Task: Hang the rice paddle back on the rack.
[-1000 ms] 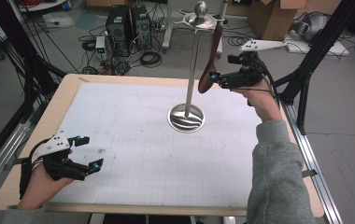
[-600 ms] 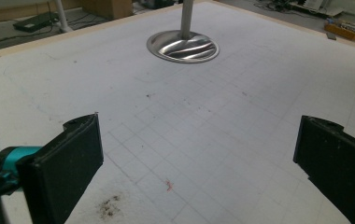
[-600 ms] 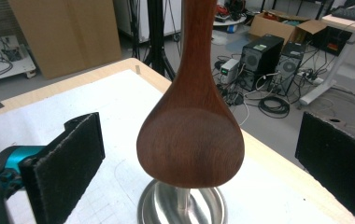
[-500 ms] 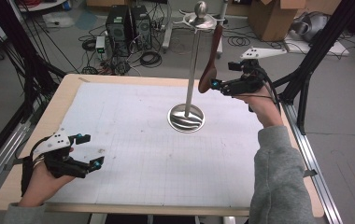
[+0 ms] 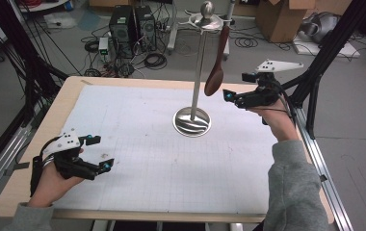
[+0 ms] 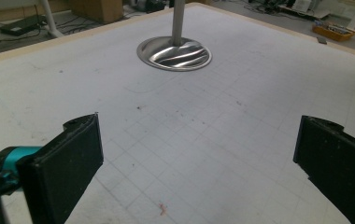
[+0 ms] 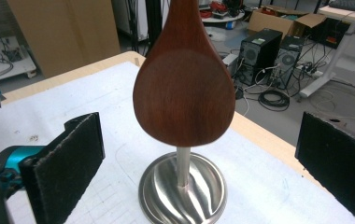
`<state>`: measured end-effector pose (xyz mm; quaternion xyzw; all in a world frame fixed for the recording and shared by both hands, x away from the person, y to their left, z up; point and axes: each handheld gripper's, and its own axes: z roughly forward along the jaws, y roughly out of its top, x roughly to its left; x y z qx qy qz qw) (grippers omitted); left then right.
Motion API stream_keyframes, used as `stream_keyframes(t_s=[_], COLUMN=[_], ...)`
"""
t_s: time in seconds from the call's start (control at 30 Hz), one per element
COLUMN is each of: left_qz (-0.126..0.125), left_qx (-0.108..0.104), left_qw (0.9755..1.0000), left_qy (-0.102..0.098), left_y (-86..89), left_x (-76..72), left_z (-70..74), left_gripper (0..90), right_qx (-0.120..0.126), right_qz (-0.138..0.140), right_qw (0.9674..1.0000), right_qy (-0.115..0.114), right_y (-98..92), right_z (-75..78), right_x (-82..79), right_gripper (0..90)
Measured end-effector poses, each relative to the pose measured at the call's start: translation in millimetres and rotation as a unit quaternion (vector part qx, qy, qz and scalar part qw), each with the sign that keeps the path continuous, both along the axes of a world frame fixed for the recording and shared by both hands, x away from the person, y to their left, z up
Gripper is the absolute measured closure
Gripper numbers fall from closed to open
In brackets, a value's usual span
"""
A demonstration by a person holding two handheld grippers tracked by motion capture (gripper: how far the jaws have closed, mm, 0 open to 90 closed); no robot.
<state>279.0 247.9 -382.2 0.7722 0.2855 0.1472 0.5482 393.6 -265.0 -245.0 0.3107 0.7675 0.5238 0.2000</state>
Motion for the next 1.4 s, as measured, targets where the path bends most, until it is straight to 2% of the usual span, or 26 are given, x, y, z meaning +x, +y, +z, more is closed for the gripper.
stream_keyframes(t_s=[0.2, 0.33, 0.53, 0.6, 0.83, 1.07, 1.4], left_qz=[-0.009, -0.013, -0.02, -0.021, -0.016, -0.015, -0.02], left_qx=[0.002, 0.002, 0.004, 0.005, -0.001, -0.002, -0.006], left_qw=[1.0, 0.9999, 0.9998, 0.9998, 0.9999, 0.9999, 0.9997], left_qy=[0.002, 0.002, 0.003, 0.004, 0.0, 0.0, 0.008], left_y=[-6.9, -10.9, -15.3, -16.1, -11.0, -10.6, -9.8], left_x=[5.2, 7.2, 9.7, 10.3, 10.4, 11.0, 11.4], left_z=[-1.3, -1.1, -1.6, -1.8, 1.7, 1.2, 2.4], left_gripper=[1.9, 2.0, 1.9, 1.9, 1.9, 1.9, 1.9], right_qx=[0.001, 0.006, -0.002, 0.006, 0.015, 0.027, 0.039], right_qz=[0.001, 0.006, 0.007, 0.009, -0.007, -0.005, -0.019], right_qw=[1.0, 1.0, 0.9999, 0.9999, 0.9998, 0.9996, 0.9989], right_qy=[0.006, 0.002, 0.01, 0.009, 0.01, 0.0, 0.018], right_y=[-6.7, -8.1, -10.3, -11.5, -17.9, -27.5, -42.9], right_z=[-8.6, -12.1, -22.2, -26.0, -47.5, -67.5, -92.1], right_x=[-5.5, -10.1, -13.9, -14.9, -16.2, -21.7, -30.7], right_gripper=[0.1, 0.2, 0.2, 0.2, 0.2, 0.2, 0.2])
